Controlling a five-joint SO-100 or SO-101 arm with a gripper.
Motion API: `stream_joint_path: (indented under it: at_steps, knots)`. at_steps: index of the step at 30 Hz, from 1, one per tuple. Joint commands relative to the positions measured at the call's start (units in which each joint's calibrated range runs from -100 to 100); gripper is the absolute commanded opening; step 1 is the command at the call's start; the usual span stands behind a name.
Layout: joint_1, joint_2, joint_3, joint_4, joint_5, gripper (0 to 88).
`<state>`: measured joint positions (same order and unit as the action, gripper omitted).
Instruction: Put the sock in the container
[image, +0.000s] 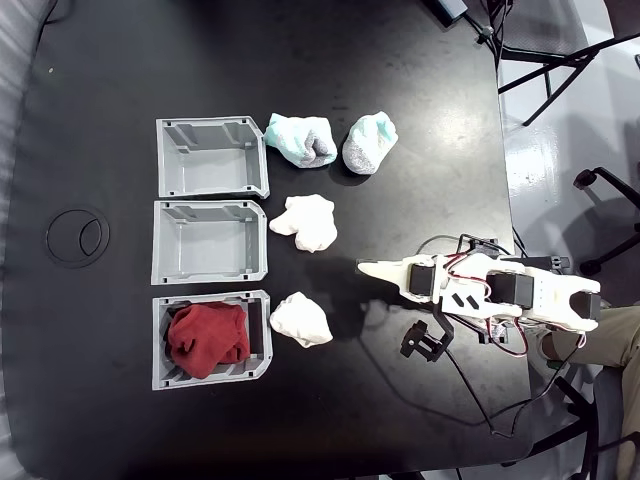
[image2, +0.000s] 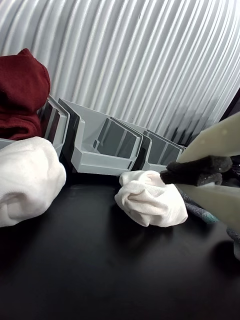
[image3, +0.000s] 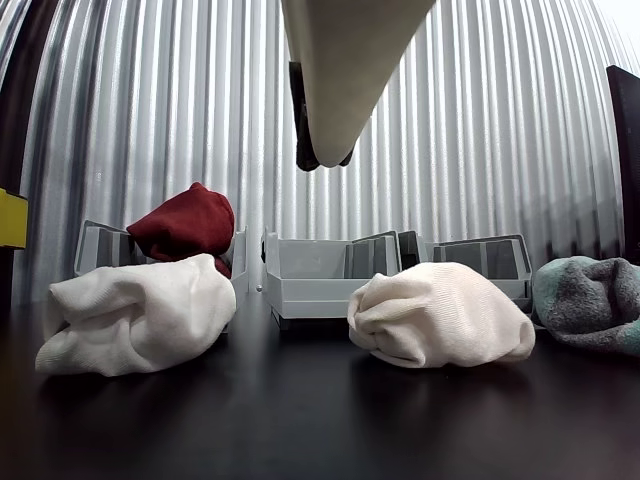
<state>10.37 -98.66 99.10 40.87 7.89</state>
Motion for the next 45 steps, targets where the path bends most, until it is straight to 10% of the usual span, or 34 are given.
stream_joint_path:
  at_steps: [1,36,45]
  knots:
    - [-0.41,-0.59,0.36,-0.91,-0.08,1.4]
    - [-1.44,0.08,-5.68,0.12,-0.2,1.3]
    - [-1.28,0.17,-15.24,14.38,-0.2,1.3]
